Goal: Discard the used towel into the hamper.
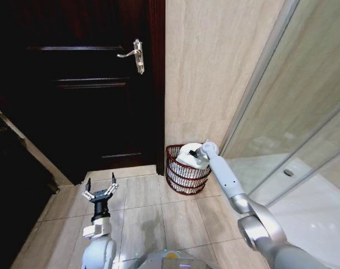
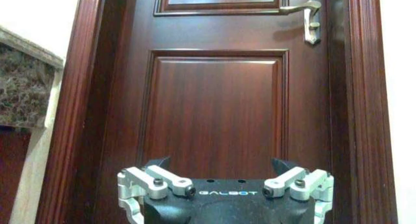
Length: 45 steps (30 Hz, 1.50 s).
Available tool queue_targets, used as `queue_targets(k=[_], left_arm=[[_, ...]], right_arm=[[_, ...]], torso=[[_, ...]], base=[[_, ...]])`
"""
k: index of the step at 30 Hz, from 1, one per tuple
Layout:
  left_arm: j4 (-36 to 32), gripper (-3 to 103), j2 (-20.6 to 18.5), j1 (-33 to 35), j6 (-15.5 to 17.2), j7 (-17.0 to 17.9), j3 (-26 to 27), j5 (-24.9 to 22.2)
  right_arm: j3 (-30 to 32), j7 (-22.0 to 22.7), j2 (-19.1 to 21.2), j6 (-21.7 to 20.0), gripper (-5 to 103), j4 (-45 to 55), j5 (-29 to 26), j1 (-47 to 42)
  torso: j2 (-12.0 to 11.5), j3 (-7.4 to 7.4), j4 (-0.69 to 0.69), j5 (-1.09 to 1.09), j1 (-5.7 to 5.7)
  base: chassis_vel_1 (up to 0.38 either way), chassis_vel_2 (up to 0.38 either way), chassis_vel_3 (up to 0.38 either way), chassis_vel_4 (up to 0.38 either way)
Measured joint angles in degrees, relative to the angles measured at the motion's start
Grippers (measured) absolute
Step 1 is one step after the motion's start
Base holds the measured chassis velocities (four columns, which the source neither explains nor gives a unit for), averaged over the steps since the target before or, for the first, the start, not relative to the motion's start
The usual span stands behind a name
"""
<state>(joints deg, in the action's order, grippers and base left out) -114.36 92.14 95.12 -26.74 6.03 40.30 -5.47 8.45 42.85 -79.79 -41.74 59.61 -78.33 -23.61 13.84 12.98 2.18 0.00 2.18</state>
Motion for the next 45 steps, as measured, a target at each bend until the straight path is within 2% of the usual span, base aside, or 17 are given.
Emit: queue_targets(k=[5,6,8,10,11,14,15,17,19,21,22,25,28,29,37,45], left_arm=[[-0.1,100,0.0,-0.2,0.2,-0.1,0.0,-0.1],[-0.1,100,0.0,-0.2,0.2,-0.1,0.0,-0.1],[-0.2,100,0.0,-0.2,0.2,-0.1,0.1,-0.2],[-0.4,100,0.0,-0.2,0.3,-0.1,0.2,-0.4],[-0.4,100,0.0,-0.2,0.3,-0.1,0.2,-0.4],[-0.7,100,0.0,0.0,0.3,-0.1,0.2,-0.8],[-0.7,100,0.0,0.0,0.3,-0.1,0.2,-0.8],[-0.8,100,0.0,0.4,0.3,-0.1,0.2,-0.9],[-0.9,100,0.0,0.5,0.3,-0.1,0.2,-0.9],[-0.9,100,0.0,0.9,0.0,-0.1,0.0,-0.9],[-0.9,100,0.0,0.9,0.0,-0.1,0.0,-0.9],[-0.9,100,0.0,1.4,-0.3,-0.1,-0.2,-0.9],[-1.0,100,0.0,1.6,-0.4,-0.1,-0.1,-1.0],[-1.0,100,0.0,1.7,-0.5,-0.1,0.0,-1.2],[-1.0,100,-0.1,1.4,-0.6,-0.1,0.1,-1.3],[-0.7,100,-0.1,0.6,-0.3,-0.6,-0.3,-0.8]], right_arm=[[0.7,-1.5,-0.9,1.3,24,-0.8,2.8,-0.6],[0.9,-1.5,-1.0,1.5,21,-0.6,2.7,-0.6],[1.1,-1.6,-0.9,1.6,25,0.8,2.4,-0.6],[1.2,-1.2,-0.2,1.2,36,3.3,0.1,-0.3],[1.2,-1.2,-0.2,1.2,36,3.3,0.1,-0.3],[0.6,2.2,1.5,1.7,51,8.7,-1.7,-1.1],[0.6,2.2,1.5,1.7,51,8.7,-1.7,-1.1],[-1.2,2.6,4.3,1.6,62,14.4,-1.6,-3.1],[-1.9,3.0,5.4,1.6,62,16.8,-1.2,-3.7],[-2.6,4.2,7.1,1.9,73,21.3,-0.7,-4.6],[-2.6,4.2,7.1,1.9,73,21.3,-0.7,-4.6],[-3.4,4.7,8.9,2.3,90,26.5,-0.2,-5.1],[-3.7,5.5,9.4,2.6,94,28.5,-0.1,-5.4],[-4.3,7.7,10.1,3.5,99,31.7,-0.8,-6.3],[-5.8,12.8,10.6,7.1,100,40.3,-1.8,-12.2],[-4.8,14.8,8.9,9.2,100,39.2,-1.1,-15.1]], torso=[[0.0,0.0,0.0,0.0,0.0],[0.0,0.0,-0.01,0.01,0.0],[0.0,0.01,-0.01,0.0,0.0],[0.0,0.01,-0.01,0.0,0.0],[0.0,0.01,-0.01,0.0,0.0],[0.0,0.01,0.02,0.01,0.0],[0.0,0.01,0.02,0.01,0.0],[0.0,0.01,0.0,0.01,0.0],[0.0,0.01,-0.02,0.02,0.0],[0.0,0.0,-0.02,0.01,0.0],[0.0,0.0,-0.02,0.01,0.0],[0.0,0.0,0.0,0.01,0.0],[0.0,0.0,0.0,0.01,0.0],[0.0,0.0,0.0,0.01,0.0],[0.0,0.0,0.0,0.0,0.0],[0.0,0.0,-0.01,0.0,0.0]], base=[[0.0,0.0,0.0,0.0],[0.0,0.0,0.0,0.0],[0.0,0.0,0.0,0.0],[0.0,0.0,0.0,0.0],[0.0,0.0,0.0,0.0],[0.0,0.0,0.0,0.0],[0.0,0.0,0.0,0.0],[0.0,0.0,0.0,0.0],[0.0,0.0,0.0,0.0],[0.0,0.0,0.0,0.0],[0.0,0.0,0.0,0.0],[0.0,0.0,0.0,0.0],[0.0,0.0,0.0,0.0],[0.0,0.0,0.0,0.0],[0.0,0.0,0.0,0.0],[0.0,0.0,0.0,0.0]])
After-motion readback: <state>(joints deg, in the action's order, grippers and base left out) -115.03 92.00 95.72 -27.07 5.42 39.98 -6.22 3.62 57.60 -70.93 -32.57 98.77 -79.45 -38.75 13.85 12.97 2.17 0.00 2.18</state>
